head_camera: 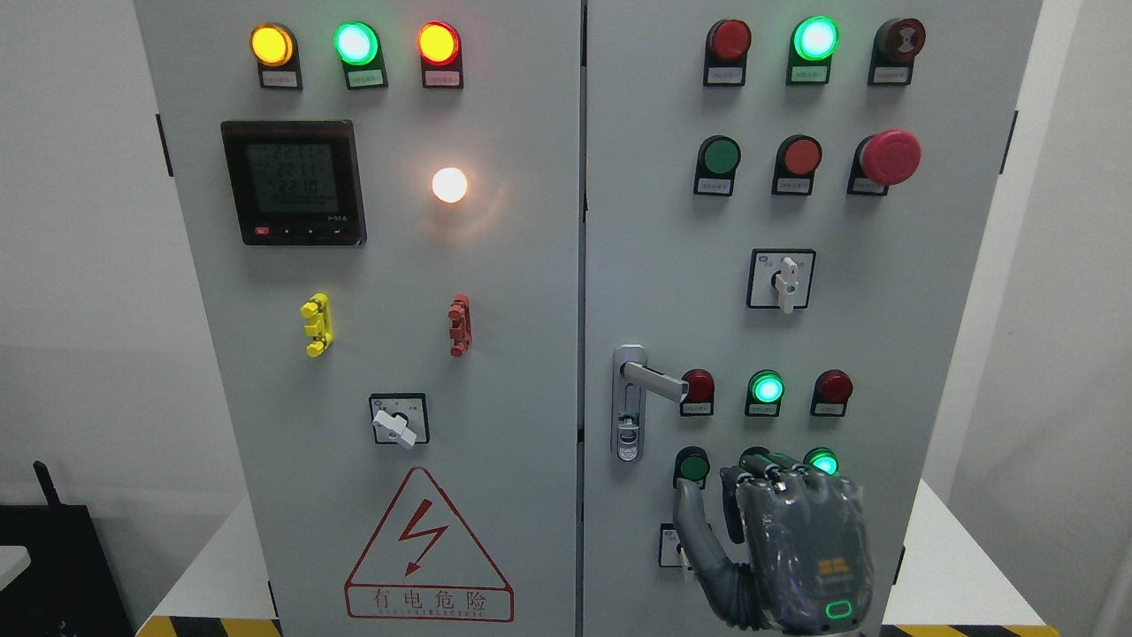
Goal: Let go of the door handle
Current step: 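Pull the right hand back and away from the handle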
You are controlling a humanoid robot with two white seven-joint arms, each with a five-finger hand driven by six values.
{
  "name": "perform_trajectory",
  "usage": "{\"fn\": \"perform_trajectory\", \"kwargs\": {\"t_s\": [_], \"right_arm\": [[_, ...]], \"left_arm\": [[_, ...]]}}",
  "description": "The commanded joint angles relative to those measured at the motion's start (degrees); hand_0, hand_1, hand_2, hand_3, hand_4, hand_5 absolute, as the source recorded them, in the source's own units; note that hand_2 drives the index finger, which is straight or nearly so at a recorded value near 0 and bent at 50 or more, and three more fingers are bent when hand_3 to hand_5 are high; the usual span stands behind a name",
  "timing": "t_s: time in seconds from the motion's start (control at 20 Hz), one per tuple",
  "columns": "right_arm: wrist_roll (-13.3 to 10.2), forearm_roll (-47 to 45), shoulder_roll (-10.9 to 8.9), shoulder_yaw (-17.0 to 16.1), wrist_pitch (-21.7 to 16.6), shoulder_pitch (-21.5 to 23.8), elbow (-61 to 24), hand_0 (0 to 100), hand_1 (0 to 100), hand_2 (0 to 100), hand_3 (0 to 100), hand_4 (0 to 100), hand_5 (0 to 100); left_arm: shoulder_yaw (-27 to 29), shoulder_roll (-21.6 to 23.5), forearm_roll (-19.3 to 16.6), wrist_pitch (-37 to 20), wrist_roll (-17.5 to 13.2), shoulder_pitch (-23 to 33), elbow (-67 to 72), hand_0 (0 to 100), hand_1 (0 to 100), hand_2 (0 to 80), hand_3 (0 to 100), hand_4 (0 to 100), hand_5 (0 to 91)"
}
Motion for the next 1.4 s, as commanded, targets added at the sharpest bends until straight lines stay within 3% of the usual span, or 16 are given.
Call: {"fn": "perform_trajectory", "kwargs": {"t_s": [0.0, 0.1, 0.25, 0.45, 0.65, 0.85, 1.1, 1.35], "right_arm": [[-0.54, -7.38, -15.61, -0.01, 0.36, -0.34, -3.47, 60, 0, 100, 100, 100, 97], [-1.42, -10.82, -20.01, -0.01, 0.36, -0.43, -3.82, 60, 0, 100, 100, 100, 97], [-1.86, -13.54, -23.97, 0.17, 0.18, -0.52, -3.74, 59, 0, 100, 100, 100, 97], [-1.86, -18.47, -32.84, 0.52, 0.01, -2.79, -3.74, 59, 0, 100, 100, 99, 97], [-1.86, -24.09, -38.99, 1.04, 0.01, -3.86, -3.65, 59, 0, 99, 100, 96, 98], [-1.86, -26.03, -42.08, 1.57, -0.08, -3.94, -3.74, 59, 0, 97, 100, 95, 98], [-0.9, -26.56, -42.09, 2.71, -0.61, -7.98, -3.82, 58, 0, 96, 100, 96, 99], [-0.19, -26.91, -43.23, 8.85, 0.09, -10.45, -3.82, 57, 0, 94, 100, 95, 99]], "left_arm": [[0.0, 0.0, 0.0, -0.03, 0.05, 1.76, -1.76, 12, 39, 0.0, 0, 0, 0.0], [0.0, 0.0, 0.0, -0.03, 0.05, 1.76, -1.76, 12, 39, 0.0, 0, 0, 0.0], [0.0, 0.0, 0.0, -0.03, 0.05, 1.76, -1.76, 12, 39, 0.0, 0, 0, 0.0], [0.0, 0.0, 0.0, -0.03, 0.05, 1.76, -1.76, 12, 39, 0.0, 0, 0, 0.0], [0.0, 0.0, 0.0, -0.03, 0.05, 1.76, -1.76, 12, 39, 0.0, 0, 0, 0.0], [0.0, 0.0, 0.0, -0.03, 0.05, 1.76, -1.76, 12, 39, 0.0, 0, 0, 0.0], [0.0, 0.0, 0.0, -0.03, 0.05, 1.76, -1.67, 12, 39, 0.0, 0, 0, 0.0], [0.0, 0.0, 0.0, -0.03, 0.05, 1.76, -1.76, 12, 39, 0.0, 0, 0, 0.0]]}}
